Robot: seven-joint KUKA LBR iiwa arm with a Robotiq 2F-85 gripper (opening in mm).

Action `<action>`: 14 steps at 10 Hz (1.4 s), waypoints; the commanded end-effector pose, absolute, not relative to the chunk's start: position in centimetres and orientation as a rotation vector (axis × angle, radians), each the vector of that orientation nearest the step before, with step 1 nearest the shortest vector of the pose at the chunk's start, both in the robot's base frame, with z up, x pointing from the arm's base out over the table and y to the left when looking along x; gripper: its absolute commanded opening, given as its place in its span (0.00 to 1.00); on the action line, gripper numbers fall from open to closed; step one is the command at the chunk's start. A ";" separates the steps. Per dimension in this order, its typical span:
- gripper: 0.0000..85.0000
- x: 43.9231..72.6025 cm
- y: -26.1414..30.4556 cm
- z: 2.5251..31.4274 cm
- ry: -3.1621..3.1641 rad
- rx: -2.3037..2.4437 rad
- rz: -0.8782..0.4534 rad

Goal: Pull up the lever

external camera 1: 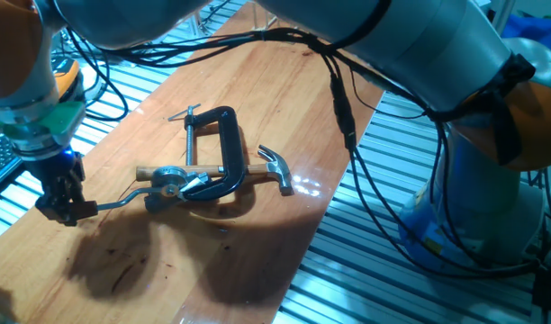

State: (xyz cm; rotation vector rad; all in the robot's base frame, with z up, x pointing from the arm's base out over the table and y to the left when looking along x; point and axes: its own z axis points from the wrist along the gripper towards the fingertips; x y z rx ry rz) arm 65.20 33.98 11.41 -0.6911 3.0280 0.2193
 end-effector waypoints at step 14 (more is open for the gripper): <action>1.00 64.3 33.6 13.4 2.951 -0.556 0.279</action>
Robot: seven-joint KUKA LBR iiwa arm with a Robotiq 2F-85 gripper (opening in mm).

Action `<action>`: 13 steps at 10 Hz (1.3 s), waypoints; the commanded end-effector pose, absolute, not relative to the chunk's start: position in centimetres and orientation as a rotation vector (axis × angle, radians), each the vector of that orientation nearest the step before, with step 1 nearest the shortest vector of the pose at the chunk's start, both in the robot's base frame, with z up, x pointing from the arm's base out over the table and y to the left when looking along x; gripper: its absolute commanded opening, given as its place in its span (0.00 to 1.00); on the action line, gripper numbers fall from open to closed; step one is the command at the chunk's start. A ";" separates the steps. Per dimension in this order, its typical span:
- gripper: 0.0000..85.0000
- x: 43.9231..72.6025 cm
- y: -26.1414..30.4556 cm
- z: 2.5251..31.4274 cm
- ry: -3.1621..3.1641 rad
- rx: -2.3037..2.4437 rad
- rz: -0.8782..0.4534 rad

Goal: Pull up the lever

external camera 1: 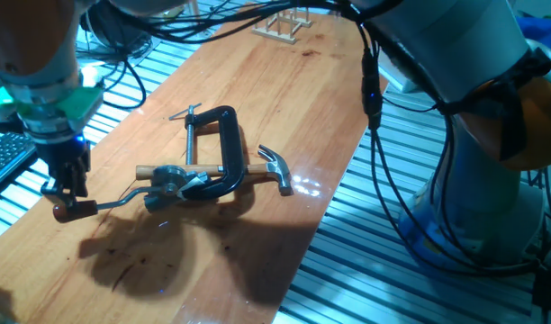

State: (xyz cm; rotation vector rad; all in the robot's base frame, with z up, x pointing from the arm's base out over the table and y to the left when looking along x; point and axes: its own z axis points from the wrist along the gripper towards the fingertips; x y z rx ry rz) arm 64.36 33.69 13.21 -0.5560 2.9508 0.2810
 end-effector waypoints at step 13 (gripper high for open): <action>0.60 65.4 33.9 9.5 2.971 -0.670 0.121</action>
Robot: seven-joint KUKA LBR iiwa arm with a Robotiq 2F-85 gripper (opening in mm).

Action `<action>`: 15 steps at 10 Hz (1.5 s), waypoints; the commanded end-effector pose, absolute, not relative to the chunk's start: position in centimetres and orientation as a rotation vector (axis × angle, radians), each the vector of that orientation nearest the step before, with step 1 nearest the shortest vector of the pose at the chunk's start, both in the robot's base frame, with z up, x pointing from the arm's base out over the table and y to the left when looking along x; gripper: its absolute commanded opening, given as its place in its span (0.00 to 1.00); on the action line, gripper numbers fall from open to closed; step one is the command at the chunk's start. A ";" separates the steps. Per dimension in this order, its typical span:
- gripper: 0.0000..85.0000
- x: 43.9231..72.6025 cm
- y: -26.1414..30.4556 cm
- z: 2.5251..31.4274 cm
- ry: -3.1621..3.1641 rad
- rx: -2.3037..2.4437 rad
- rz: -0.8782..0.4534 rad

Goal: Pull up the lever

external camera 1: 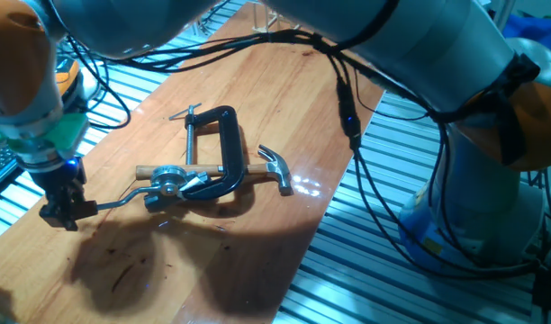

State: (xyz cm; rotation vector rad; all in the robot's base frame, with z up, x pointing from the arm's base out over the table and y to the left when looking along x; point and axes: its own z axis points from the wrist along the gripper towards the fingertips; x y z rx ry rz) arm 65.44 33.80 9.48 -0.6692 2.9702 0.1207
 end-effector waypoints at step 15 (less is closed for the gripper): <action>0.60 65.0 32.1 13.6 3.004 -0.668 0.095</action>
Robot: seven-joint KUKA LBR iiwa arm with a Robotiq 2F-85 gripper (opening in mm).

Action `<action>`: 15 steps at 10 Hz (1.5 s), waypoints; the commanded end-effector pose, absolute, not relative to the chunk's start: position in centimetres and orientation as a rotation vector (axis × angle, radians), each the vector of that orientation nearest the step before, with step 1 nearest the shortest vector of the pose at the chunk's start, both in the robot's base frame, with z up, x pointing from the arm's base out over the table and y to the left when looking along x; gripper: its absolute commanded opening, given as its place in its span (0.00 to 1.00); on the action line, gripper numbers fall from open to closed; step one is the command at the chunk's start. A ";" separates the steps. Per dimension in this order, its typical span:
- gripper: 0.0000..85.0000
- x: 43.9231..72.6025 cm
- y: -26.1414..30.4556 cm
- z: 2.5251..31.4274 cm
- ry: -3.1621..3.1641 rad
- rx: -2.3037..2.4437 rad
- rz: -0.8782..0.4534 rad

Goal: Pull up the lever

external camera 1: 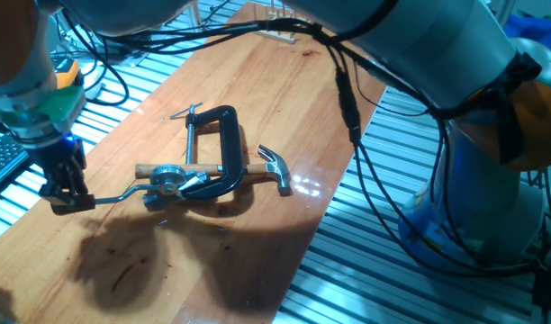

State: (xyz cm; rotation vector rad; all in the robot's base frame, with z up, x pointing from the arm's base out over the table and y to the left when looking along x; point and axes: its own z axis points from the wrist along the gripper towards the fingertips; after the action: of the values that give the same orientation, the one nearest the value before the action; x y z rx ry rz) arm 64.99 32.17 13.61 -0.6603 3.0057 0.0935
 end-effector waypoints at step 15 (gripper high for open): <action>0.60 65.7 33.2 8.8 2.946 -0.665 0.104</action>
State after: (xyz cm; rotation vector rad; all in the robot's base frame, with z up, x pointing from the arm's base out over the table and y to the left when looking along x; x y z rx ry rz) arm 65.74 33.24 8.75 -0.6646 2.9461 0.1044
